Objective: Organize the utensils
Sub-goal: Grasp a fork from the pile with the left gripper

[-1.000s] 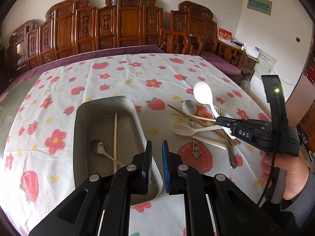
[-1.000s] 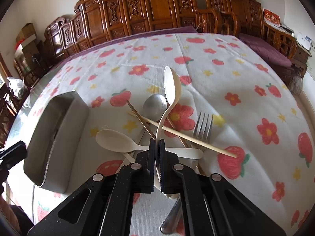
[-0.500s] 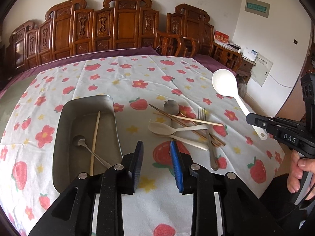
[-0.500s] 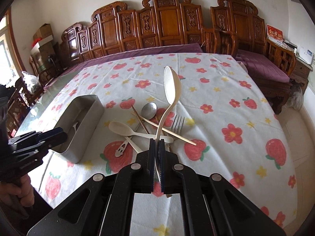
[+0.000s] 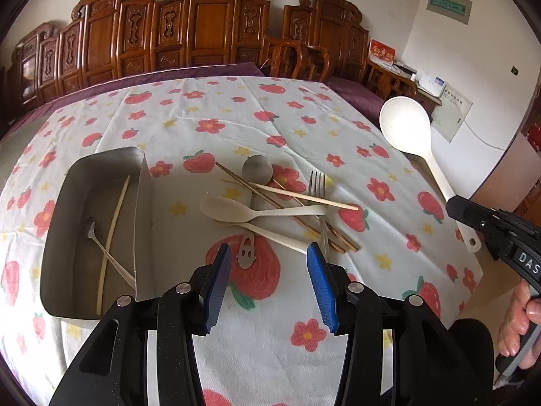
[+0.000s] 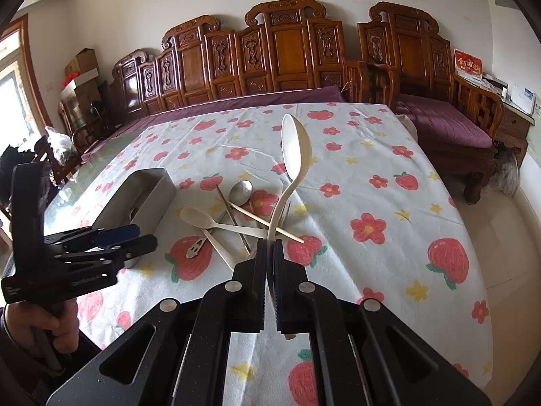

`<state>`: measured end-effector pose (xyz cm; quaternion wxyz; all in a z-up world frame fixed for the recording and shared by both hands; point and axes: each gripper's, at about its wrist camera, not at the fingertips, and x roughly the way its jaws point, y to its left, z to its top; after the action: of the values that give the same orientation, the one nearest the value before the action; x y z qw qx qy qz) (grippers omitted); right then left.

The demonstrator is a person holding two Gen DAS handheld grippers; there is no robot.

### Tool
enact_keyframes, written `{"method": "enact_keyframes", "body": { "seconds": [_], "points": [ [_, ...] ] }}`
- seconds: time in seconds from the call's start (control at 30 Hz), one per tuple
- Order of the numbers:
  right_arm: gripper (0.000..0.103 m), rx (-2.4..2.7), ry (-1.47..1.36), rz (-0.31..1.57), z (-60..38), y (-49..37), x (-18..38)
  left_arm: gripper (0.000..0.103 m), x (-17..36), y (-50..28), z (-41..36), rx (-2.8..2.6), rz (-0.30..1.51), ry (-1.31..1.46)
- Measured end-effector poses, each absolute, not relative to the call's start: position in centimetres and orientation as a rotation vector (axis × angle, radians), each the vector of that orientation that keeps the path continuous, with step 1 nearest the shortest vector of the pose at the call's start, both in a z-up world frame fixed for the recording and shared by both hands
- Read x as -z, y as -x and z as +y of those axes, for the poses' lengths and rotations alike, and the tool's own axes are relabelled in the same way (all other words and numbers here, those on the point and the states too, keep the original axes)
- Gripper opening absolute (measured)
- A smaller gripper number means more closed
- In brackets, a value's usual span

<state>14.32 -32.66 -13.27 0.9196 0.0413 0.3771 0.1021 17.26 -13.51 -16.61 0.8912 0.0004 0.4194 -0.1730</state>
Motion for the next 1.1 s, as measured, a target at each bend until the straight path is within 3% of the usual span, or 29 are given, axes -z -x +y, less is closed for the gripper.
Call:
{"method": "enact_keyframes", "body": {
  "seconds": [0.73, 1.1],
  "points": [
    [0.005, -0.196, -0.161, 0.755, -36.1, -14.9, 13.1, 0.044, 23.2, -23.1, -19.6, 0.246, 1.029, -0.074],
    [0.005, -0.214, -0.146, 0.758, -35.1, -14.5, 13.0, 0.016, 23.5, -21.9, -18.0, 0.217, 1.085, -0.091]
  ]
}}
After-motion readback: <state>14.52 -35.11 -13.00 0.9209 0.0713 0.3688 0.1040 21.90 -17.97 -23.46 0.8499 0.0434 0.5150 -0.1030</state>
